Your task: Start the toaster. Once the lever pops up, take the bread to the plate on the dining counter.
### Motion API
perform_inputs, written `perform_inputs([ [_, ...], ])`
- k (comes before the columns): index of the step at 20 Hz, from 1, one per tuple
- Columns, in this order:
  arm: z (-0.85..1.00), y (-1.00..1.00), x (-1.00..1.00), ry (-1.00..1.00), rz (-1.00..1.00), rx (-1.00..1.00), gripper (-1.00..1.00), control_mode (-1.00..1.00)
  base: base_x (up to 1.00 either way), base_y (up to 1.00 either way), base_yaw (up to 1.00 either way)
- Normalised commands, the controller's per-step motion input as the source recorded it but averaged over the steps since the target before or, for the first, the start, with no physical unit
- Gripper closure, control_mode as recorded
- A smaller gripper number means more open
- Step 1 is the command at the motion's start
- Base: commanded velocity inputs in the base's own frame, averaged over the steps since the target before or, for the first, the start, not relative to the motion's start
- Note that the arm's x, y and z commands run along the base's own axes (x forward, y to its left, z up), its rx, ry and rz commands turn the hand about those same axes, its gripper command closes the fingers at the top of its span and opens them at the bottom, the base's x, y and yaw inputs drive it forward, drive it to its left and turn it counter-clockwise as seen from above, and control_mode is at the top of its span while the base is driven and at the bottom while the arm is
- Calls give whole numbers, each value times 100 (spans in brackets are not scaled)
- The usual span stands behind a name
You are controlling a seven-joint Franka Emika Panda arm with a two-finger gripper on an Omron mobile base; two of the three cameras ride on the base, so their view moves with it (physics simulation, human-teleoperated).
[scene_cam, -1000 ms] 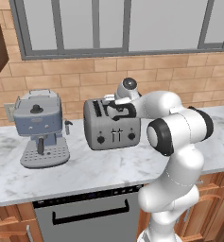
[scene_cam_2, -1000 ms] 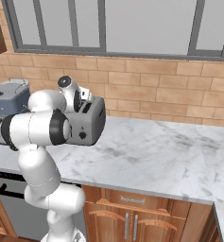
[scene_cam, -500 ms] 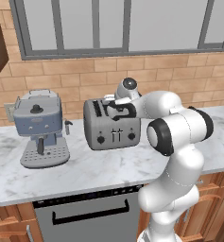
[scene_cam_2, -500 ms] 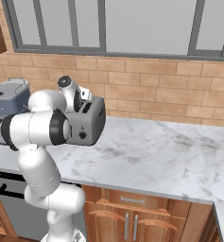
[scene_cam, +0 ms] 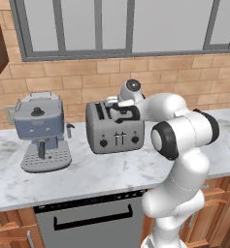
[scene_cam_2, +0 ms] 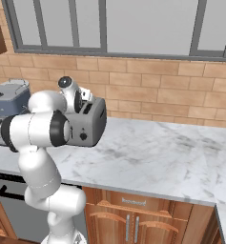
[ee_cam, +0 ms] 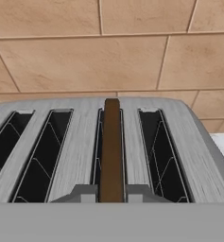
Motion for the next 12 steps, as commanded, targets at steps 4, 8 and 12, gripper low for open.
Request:
perform_inputs([
  [4, 65, 0, 0, -3, 0, 0, 100, -100, 0, 0, 0],
  [8, 88, 0, -12, -3, 0, 3, 100, -100, 0, 0, 0],
  [12, 100, -3, -56, 0, 0, 2, 100, -100, 0, 0, 0],
])
